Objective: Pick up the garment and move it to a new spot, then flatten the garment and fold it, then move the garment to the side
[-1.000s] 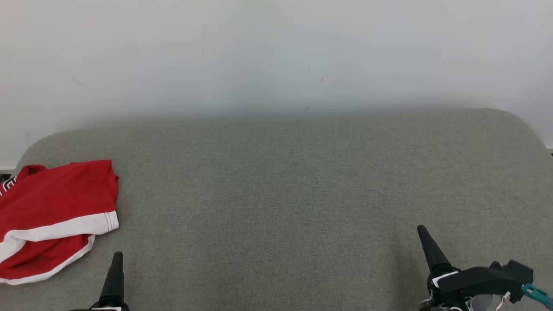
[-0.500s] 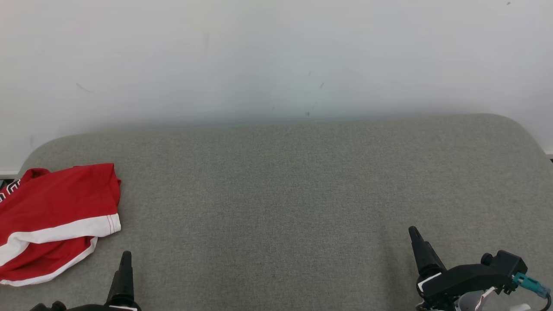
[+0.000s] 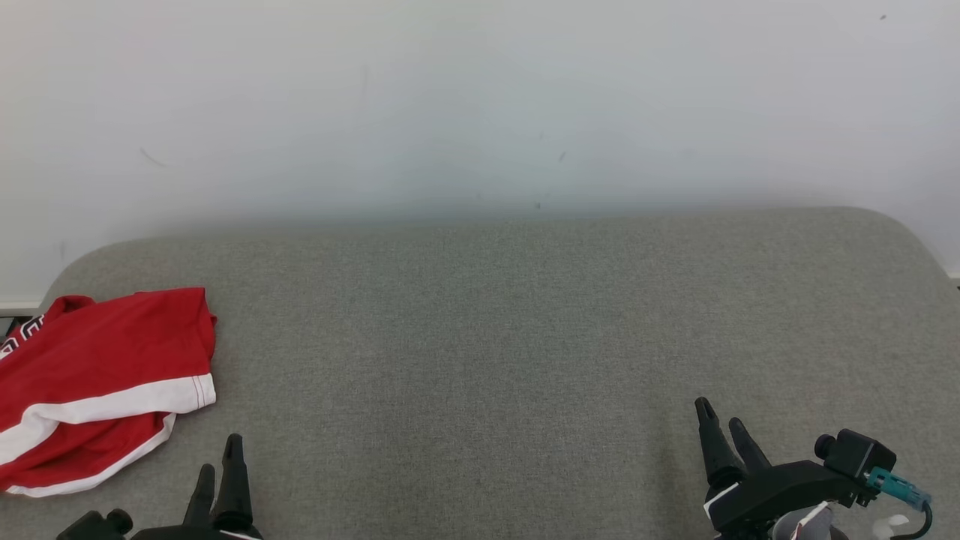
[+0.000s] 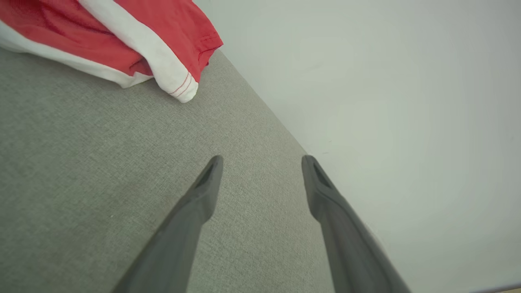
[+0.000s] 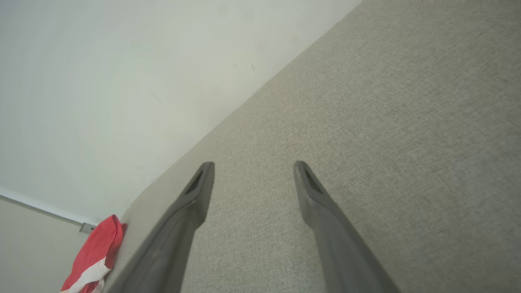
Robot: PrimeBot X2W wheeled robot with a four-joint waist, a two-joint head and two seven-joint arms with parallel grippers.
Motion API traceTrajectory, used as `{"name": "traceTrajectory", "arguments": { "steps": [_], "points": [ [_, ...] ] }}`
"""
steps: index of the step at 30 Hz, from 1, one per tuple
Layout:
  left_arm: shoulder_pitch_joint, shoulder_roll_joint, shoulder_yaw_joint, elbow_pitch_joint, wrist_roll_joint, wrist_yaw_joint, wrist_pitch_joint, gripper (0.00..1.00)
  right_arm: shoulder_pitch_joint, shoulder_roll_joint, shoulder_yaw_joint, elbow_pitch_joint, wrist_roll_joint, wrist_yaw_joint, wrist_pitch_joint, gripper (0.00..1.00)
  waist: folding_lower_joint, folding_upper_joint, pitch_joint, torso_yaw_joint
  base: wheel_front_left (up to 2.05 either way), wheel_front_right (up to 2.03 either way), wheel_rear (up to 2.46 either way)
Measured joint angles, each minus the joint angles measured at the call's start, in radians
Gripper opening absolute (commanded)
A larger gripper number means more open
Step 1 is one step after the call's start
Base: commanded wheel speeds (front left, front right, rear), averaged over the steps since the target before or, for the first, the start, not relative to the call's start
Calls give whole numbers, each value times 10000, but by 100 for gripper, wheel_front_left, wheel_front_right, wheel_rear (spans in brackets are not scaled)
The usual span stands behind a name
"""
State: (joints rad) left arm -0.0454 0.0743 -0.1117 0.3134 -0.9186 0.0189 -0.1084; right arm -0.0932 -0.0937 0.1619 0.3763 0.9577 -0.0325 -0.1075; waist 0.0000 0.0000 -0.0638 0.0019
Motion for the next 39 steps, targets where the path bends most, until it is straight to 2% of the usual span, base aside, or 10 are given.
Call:
{"name": "traceTrajectory", "arguments": {
  "steps": [32,39],
  "points": [
    [-183,598,-1285,207,4251,761,-1206,100,-171,-174,825,174,-4272,-750,-1221,100,0,1,-317,234,0,0,0],
    [-259,828,-1854,288,5231,690,-1312,100,-173,-180,1062,332,-4913,-918,-1411,100,0,0,-354,300,0,0,0]
  ]
}}
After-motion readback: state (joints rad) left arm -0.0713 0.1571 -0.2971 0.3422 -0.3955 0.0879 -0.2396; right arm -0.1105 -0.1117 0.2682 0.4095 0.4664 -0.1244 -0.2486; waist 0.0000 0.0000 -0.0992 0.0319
